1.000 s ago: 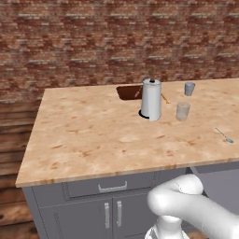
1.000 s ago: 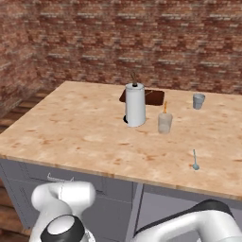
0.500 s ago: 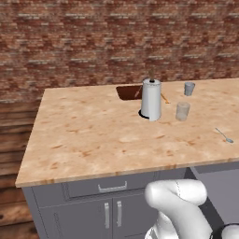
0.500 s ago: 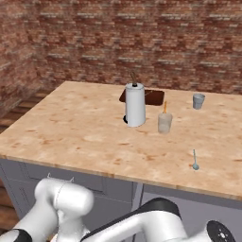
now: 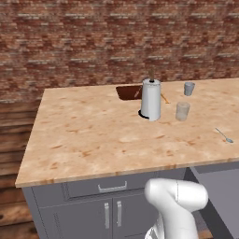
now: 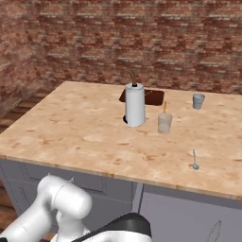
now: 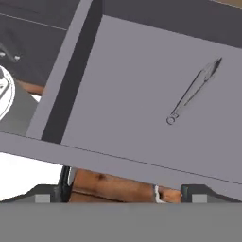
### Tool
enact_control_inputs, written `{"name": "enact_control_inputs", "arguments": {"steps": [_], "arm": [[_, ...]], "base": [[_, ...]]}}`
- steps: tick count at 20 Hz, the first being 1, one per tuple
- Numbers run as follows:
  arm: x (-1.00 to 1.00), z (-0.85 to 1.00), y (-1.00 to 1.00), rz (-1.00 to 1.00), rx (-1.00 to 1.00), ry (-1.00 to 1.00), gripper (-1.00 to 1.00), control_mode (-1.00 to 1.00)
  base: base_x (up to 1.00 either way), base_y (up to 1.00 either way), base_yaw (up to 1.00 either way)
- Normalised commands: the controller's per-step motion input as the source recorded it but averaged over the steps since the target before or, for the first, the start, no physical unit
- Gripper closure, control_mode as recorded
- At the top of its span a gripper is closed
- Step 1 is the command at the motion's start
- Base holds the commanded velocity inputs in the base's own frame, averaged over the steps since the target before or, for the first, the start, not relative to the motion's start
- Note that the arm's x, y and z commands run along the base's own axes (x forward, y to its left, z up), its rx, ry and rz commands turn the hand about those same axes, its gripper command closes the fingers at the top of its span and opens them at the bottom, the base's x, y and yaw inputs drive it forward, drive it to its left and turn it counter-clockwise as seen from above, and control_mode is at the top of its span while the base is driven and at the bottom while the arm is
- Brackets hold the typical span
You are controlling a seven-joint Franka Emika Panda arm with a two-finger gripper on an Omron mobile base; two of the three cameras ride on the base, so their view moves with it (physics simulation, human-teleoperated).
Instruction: Take the tongs from the drawer on the right and place them on the dining counter next to the tray containing the kebab skewer.
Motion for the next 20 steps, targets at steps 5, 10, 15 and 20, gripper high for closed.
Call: {"name": "enact_control_inputs", "arguments": {"steps": [5,10,15,20], "arm": [[0.31,0.00,-0.10,0.08,-0.14,-0.11,-1.00,-1.00],[0.47,0.00,-0.19,-0.34,-0.02,0.13,-1.00,-1.00],[0.38,0.11,-0.17,-0.39,0.00,0.25,-1.00,-1.00],[0.27,0.04,-0.40,-0.14,0.03,0.20,-1.00,-1.00]], "base": [[0.00,0.00,0.00],[0.00,0.00,0.00],[0.00,0.00,0.00],[0.00,0.00,0.00]]}}
